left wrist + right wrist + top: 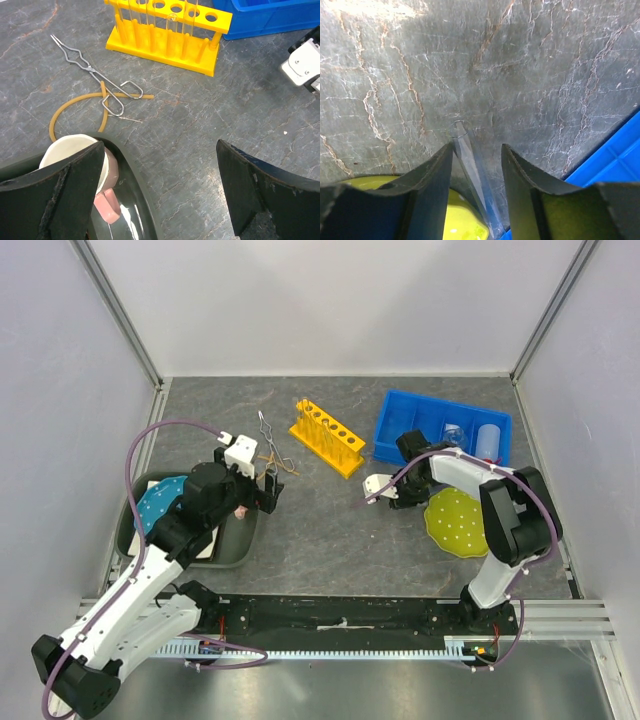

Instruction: Organize the chemistry lab equipment

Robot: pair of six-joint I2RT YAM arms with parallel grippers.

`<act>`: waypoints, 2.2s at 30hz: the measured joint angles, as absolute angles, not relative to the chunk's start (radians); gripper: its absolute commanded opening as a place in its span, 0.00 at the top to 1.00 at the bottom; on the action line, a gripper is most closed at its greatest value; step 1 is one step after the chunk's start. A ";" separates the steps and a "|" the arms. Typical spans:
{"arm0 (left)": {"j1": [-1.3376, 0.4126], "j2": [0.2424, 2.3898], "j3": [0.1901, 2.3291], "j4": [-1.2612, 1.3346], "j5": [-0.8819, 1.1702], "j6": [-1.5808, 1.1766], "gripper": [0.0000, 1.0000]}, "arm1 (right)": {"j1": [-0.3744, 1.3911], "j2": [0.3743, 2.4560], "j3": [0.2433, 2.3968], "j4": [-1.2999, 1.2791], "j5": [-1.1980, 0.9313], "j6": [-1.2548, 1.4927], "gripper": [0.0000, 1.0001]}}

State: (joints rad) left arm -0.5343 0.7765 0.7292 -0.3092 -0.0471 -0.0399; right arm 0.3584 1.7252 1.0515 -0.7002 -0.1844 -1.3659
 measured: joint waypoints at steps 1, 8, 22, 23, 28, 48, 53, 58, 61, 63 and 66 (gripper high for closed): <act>-0.534 0.771 0.729 -0.309 -0.048 -0.039 0.02 | 0.360 1.733 1.060 -0.706 -0.181 -1.366 0.56; -0.534 0.759 0.729 -0.309 -0.053 -0.036 0.02 | 0.371 1.784 1.118 -0.754 -0.176 -1.369 0.71; -0.534 0.648 0.685 -0.290 -0.101 -0.010 0.03 | 0.390 1.878 1.315 -0.771 -0.395 -1.200 0.77; -0.534 0.637 0.680 -0.283 -0.099 -0.007 0.03 | 0.393 1.877 1.328 -0.770 -0.420 -1.174 0.77; -0.534 0.588 0.652 -0.247 -0.039 -0.001 0.00 | 0.404 1.859 1.351 -0.755 -0.524 -1.040 0.78; -0.540 0.820 0.358 0.299 0.417 -0.504 0.04 | 0.389 1.590 1.263 -0.394 -0.813 -0.245 0.80; -0.601 0.972 0.321 0.509 0.409 -0.663 0.03 | 0.351 1.545 1.121 -0.187 -0.874 0.067 0.80; -0.694 1.124 0.361 0.643 0.353 -0.751 0.04 | 0.301 1.544 1.019 0.007 -0.906 0.327 0.80; -0.739 1.227 0.405 0.684 0.303 -0.791 0.05 | 0.268 1.544 0.968 0.128 -0.922 0.474 0.80; -0.768 1.282 0.439 0.690 0.267 -0.811 0.06 | 0.250 1.544 0.941 0.188 -0.926 0.541 0.80; -0.802 1.363 0.498 0.697 0.235 -0.835 0.13 | 0.231 1.544 0.911 0.246 -0.929 0.616 0.80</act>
